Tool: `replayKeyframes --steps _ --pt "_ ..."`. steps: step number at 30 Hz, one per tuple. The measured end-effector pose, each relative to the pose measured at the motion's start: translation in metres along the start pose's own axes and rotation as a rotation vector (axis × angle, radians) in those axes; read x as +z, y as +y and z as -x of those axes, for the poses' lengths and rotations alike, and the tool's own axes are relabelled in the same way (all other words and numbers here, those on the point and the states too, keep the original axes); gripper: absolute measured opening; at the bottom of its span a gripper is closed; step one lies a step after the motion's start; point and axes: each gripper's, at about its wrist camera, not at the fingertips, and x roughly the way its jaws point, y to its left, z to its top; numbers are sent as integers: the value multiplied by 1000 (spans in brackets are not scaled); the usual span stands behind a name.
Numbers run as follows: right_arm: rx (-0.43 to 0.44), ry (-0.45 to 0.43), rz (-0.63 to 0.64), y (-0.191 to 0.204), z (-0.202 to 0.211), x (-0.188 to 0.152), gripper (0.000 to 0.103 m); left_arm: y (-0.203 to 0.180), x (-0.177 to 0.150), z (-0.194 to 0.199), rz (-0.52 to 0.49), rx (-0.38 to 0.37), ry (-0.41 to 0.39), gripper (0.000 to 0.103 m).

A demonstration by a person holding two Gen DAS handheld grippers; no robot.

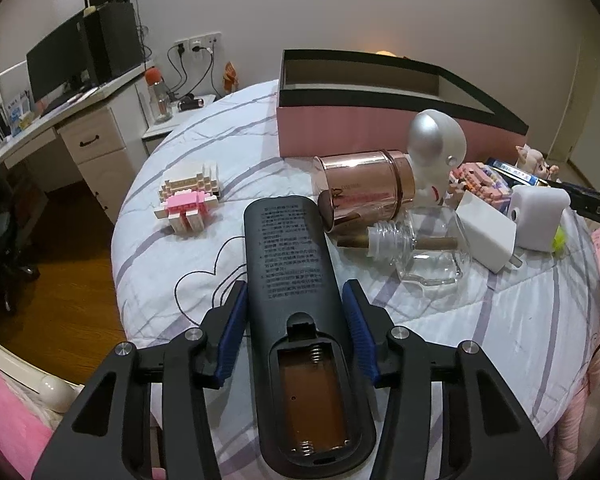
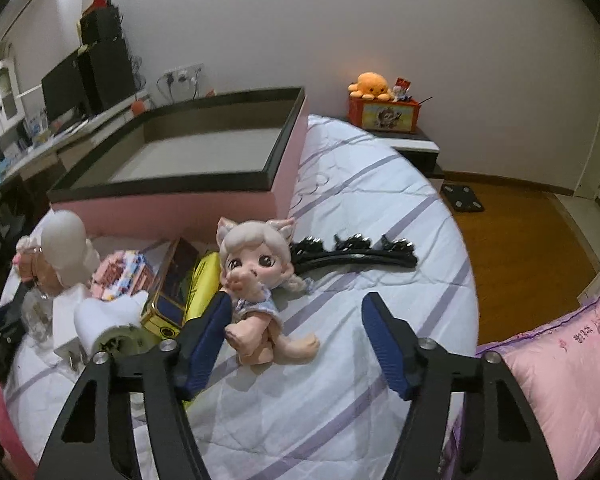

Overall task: Organize rigid objects
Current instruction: 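Lift the black remote with the left tool while the right tool reaches the doll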

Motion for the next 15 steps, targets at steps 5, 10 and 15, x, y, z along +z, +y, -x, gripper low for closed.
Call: replayKeyframes --steps 5,10,15 --pt "69 30 15 0 -11 2 63 -1 0 -1 0 4 -2 49" --pt "108 46 10 1 -22 5 63 1 0 -1 -1 -2 -4 49" --pt "126 41 20 3 -24 5 58 -1 -1 -1 1 11 -11 49"
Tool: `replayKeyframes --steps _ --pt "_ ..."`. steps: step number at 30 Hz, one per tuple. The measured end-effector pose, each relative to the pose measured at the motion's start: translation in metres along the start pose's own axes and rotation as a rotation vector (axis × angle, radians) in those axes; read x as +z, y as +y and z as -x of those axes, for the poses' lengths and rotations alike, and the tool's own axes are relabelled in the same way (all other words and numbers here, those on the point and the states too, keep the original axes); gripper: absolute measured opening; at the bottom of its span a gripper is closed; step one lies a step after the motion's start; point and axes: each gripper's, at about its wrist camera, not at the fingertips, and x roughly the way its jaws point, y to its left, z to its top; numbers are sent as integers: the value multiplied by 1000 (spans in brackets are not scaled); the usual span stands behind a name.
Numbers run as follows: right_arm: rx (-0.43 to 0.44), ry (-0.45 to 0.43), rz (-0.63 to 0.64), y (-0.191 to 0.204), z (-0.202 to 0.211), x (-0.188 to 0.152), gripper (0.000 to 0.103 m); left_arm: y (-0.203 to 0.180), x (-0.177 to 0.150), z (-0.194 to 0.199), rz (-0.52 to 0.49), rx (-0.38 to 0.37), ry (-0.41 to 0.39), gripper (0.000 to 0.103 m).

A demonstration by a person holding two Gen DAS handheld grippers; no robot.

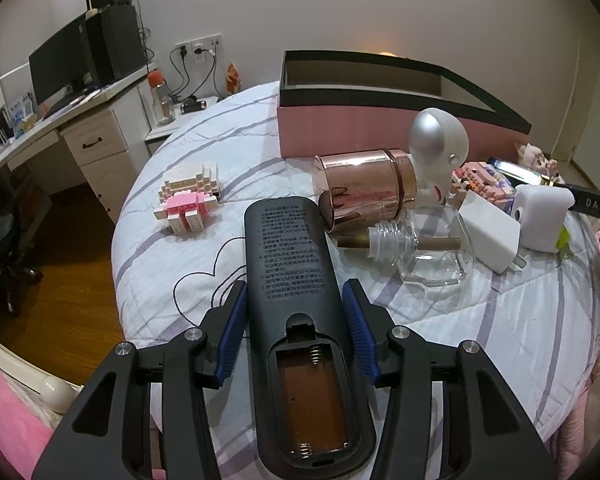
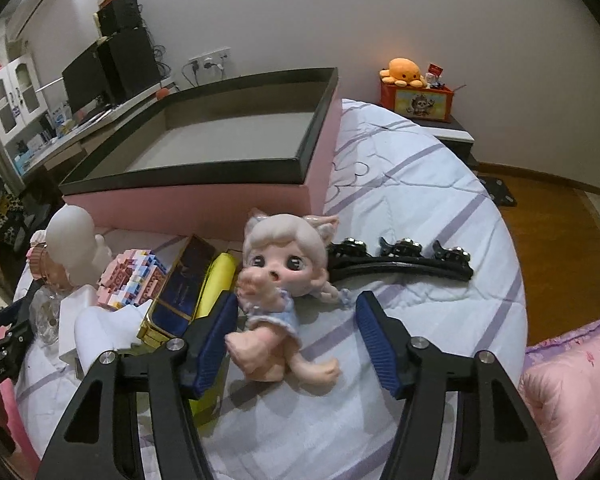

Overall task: Organize rigid objects
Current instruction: 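Lift the black remote with the left tool while the right tool reaches the doll, then close the right tool on the pink-haired doll and lift it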

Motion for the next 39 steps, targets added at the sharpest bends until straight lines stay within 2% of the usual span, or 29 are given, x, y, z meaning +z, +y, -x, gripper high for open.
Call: replayKeyframes --steps 14,21,26,33,39 --pt "4 -45 -4 4 18 -9 57 17 -1 11 74 -100 -3 44" --pt "11 -32 -5 5 23 -11 56 7 -4 5 27 -44 14 44" --pt "23 -28 -44 -2 17 -14 57 -1 -2 -1 1 9 1 51" --pt "17 -32 -96 -5 10 -10 63 1 -1 0 7 5 -20 44" --pt "-22 -26 -105 -6 3 -4 68 9 2 5 39 -59 -3 44"
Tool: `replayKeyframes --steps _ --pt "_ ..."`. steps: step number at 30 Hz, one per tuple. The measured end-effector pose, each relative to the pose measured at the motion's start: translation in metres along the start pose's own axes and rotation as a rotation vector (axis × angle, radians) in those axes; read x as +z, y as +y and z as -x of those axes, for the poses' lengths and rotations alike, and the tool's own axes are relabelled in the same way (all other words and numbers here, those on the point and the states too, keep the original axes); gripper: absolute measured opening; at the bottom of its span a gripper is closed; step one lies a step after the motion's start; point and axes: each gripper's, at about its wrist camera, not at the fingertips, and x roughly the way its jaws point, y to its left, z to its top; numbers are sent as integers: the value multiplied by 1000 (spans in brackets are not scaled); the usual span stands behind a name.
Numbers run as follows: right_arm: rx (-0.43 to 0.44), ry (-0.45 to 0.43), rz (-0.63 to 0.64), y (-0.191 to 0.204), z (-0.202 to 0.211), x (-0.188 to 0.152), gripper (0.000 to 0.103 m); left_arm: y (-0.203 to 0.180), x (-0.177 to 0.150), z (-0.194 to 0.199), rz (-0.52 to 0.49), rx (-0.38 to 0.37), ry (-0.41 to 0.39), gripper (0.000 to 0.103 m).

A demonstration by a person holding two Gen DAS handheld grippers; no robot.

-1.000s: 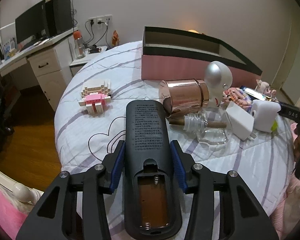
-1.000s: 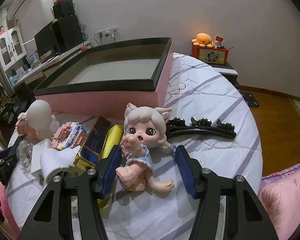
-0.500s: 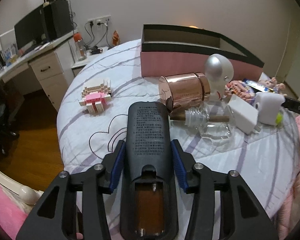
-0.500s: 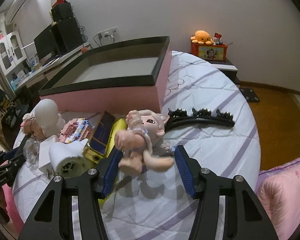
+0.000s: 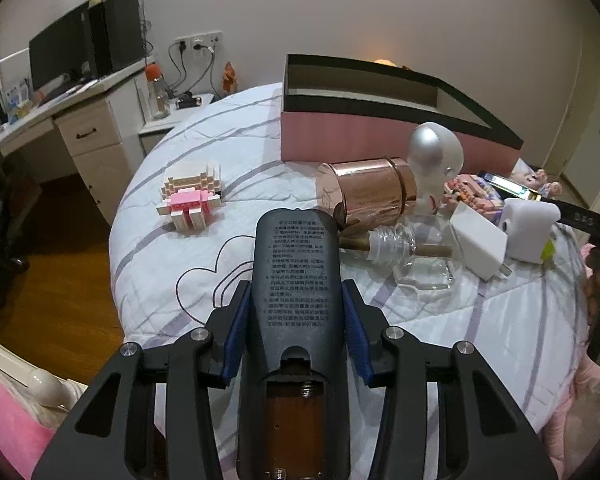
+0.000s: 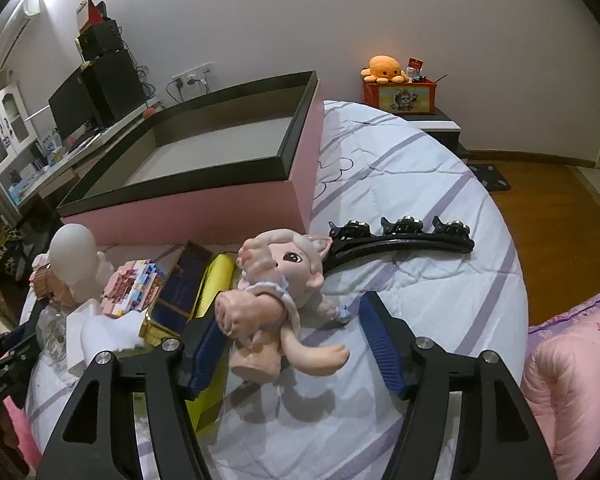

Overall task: Organize rigid objects
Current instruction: 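Close the right tool on the pink-haired doll and lift it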

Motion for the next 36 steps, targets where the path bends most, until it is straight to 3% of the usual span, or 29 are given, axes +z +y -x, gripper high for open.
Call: replayKeyframes --steps 3,6,8,15,28,36 --pt "-13 3 -12 0 -2 3 69 -1 0 4 -4 -3 -2 44" --pt "-12 5 13 4 -4 4 60 -1 2 8 -4 -15 -7 44" --pt "-29 4 36 8 -2 3 60 0 3 13 -4 -21 -16 44" --pt "6 -39 30 7 19 -2 57 1 9 29 -4 -68 -52 44" --pt "27 -73 20 5 34 3 57 3 21 32 21 -131 -77 44" --pt "26 -82 22 4 42 8 57 -7 32 38 -14 -162 -100 44"
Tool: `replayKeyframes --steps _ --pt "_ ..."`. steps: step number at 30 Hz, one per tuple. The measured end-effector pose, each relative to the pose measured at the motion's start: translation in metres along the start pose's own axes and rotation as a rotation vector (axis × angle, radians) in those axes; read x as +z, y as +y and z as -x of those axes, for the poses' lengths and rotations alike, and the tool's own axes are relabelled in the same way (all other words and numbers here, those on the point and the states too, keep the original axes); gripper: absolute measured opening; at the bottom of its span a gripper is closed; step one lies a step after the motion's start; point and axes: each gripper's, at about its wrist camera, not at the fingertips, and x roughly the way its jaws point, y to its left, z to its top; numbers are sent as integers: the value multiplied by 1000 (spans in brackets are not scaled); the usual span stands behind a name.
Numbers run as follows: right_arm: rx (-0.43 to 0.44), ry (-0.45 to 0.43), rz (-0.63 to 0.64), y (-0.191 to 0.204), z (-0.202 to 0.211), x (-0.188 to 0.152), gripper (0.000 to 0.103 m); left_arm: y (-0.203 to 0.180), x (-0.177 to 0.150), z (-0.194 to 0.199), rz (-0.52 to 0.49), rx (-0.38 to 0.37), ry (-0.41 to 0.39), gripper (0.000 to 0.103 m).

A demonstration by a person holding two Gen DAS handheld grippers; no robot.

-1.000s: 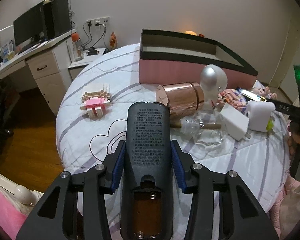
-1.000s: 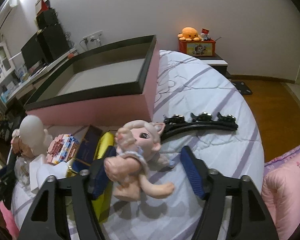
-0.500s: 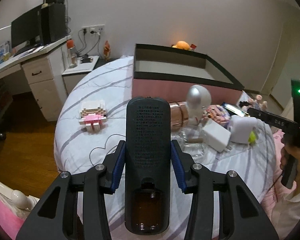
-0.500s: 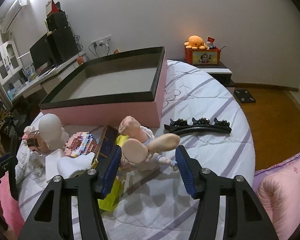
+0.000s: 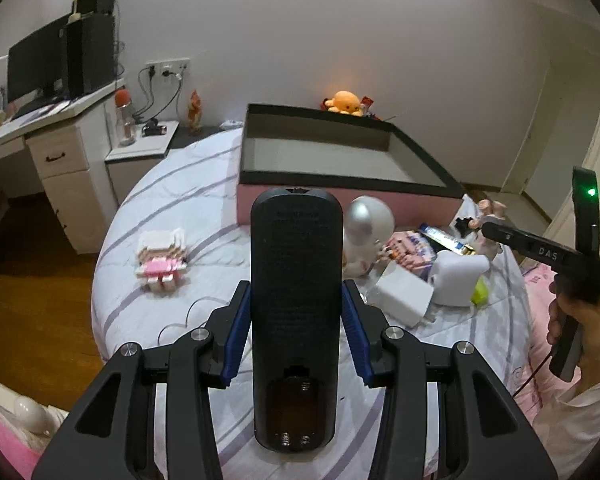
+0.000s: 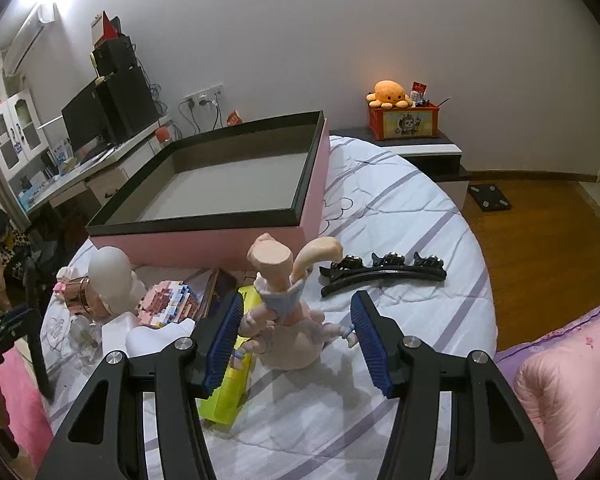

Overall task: Organize rigid objects
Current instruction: 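Close the right tool on the pink-haired doll and lift it, then carry the doll with the right tool and the remote with the left tool over the box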

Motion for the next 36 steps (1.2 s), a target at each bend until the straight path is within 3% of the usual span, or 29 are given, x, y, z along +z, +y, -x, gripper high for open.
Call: replayKeyframes --steps 2,3,4,5,8,10,13,18,21,24,28,30,33,36 --pt "2 -4 3 0 2 2 57 -2 2 -1 -4 -5 1 44" --pt "4 -8 7 0 2 3 50 -4 3 -2 -8 -8 1 44" --pt "16 -14 11 0 3 4 18 -5 4 -3 -9 -12 1 44" --pt "39 -7 11 0 4 7 16 -6 5 -3 -9 -19 0 44" --pt "6 59 46 4 -7 11 16 -10 7 -7 -21 -36 8 44" --pt "-7 59 50 3 -11 8 17 -10 6 -8 -20 -30 10 44" --pt "-17 37 40 2 -8 4 29 -6 5 -7 -9 -41 14 44" --pt "-41 54 114 10 -6 7 32 -5 6 -5 -17 -33 11 44" --pt "-64 46 148 14 0 9 59 -4 7 -2 -21 -33 4 44" --pt "-20 39 164 19 9 10 64 -4 7 1 -28 -38 0 44" --pt "-75 92 233 27 -11 9 64 -2 4 -7 -18 -31 18 44" --pt "-62 114 221 24 -22 10 62 -2 1 -11 -20 -26 29 44" --pt "-78 151 230 20 -34 13 45 1 -1 -15 -15 -21 40 44" --pt "-84 172 263 19 -42 14 43 3 -2 -18 -8 -17 47 44"
